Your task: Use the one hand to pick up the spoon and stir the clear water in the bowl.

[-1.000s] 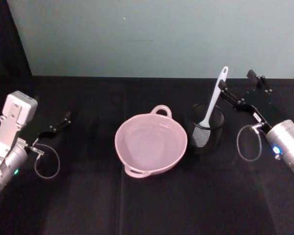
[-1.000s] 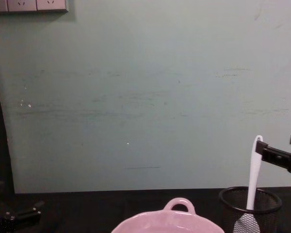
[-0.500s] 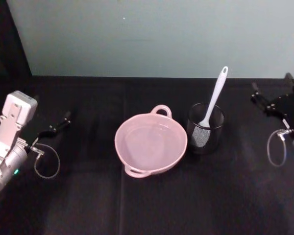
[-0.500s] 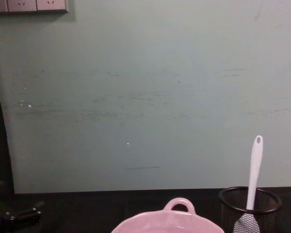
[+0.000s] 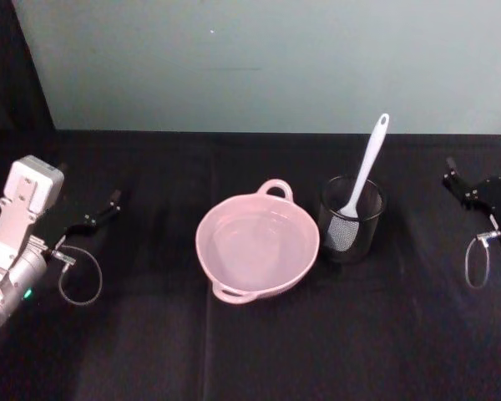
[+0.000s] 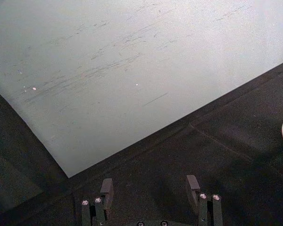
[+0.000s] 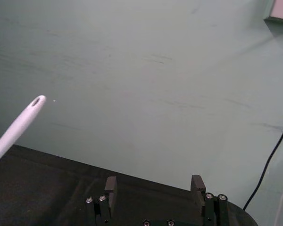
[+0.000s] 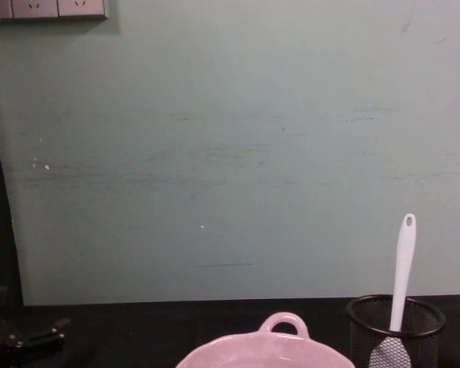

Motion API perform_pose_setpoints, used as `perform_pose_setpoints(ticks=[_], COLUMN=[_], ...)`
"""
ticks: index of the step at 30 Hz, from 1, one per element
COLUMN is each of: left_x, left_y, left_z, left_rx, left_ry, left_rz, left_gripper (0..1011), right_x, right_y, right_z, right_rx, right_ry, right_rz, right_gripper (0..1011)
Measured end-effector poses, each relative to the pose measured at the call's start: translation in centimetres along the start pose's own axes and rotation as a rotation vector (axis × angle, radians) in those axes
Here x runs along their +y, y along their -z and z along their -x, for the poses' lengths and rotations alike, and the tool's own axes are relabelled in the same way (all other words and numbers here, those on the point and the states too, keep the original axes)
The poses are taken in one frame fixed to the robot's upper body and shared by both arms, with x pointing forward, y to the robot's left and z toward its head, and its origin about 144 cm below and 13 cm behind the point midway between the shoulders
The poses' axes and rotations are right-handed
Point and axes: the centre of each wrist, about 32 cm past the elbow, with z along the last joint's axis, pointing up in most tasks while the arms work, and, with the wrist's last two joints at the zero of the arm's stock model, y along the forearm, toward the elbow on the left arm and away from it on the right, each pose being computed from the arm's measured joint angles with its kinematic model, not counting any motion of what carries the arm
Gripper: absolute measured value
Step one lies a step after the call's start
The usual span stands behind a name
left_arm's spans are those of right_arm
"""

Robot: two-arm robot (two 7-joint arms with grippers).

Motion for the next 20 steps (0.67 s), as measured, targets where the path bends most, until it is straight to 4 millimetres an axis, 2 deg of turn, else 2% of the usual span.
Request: perform_pose_setpoints(ticks=[20], left_x=[0.00], left_y=[0.00], left_z=[0.00], left_rx=[0.000], left_ry=[0.000], left_rz=[0.000], left_gripper=[1011], right_x=[0.05], right_y=[0.09], right_z=[0.01], right_rx=[0.004], right_ry=[0.001], right_rz=[0.000], right_gripper=[1002])
